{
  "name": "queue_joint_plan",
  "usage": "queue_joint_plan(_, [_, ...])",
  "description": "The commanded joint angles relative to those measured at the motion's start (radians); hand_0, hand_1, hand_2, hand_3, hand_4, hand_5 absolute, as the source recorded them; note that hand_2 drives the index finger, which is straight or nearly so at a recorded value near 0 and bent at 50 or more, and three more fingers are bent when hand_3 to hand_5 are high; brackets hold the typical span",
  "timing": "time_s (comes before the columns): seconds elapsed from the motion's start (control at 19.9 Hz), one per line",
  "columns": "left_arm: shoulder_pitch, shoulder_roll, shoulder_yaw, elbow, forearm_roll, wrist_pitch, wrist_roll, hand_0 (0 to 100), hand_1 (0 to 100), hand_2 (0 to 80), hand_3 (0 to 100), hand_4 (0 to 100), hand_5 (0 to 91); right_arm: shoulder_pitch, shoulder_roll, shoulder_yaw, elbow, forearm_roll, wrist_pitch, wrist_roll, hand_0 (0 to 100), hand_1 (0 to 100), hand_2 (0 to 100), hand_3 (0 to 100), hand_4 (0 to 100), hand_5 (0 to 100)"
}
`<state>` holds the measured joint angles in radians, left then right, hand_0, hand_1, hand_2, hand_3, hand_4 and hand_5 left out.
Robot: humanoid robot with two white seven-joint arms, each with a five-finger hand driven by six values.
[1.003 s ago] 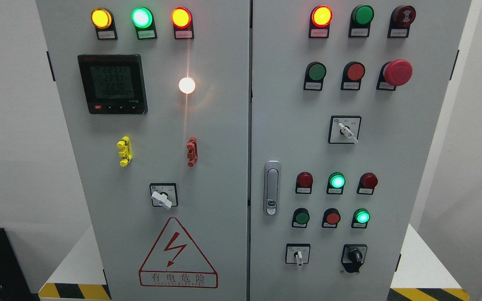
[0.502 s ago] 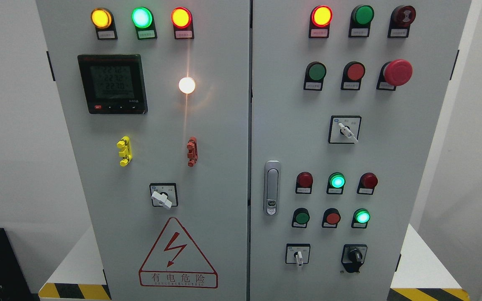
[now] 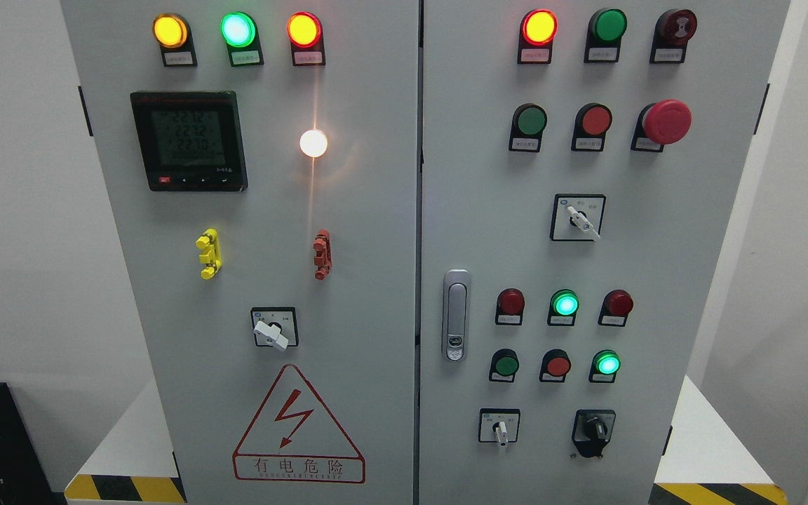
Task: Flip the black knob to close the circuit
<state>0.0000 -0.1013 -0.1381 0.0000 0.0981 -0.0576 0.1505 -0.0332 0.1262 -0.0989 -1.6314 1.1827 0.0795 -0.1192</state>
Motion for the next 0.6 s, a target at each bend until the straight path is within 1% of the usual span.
queue_joint_plan(0.0, [0.023,0.0,0.0,-0.029,0.0,0.001,0.0,12,56,0.0,0,0,0.0,-0.045,0.001,-0.005,-0.019,0.035,0.016,0.006,0,1,75,99,92,100])
queue_joint_plan(0.5, [0.023,0.0,0.0,-0.029,0.0,0.001,0.0,12,56,0.0,0,0,0.0,-0.103,0.001,-0.019,0.011,0.103,0.02,0.01,0,1,75,99,92,100])
queue_joint_plan(0.55, [0.023,0.0,0.0,-0.029,0.0,0.001,0.0,12,56,0.0,0,0,0.0,-0.108,0.001,-0.019,0.013,0.103,0.022,0.024,0,1,75,99,92,100])
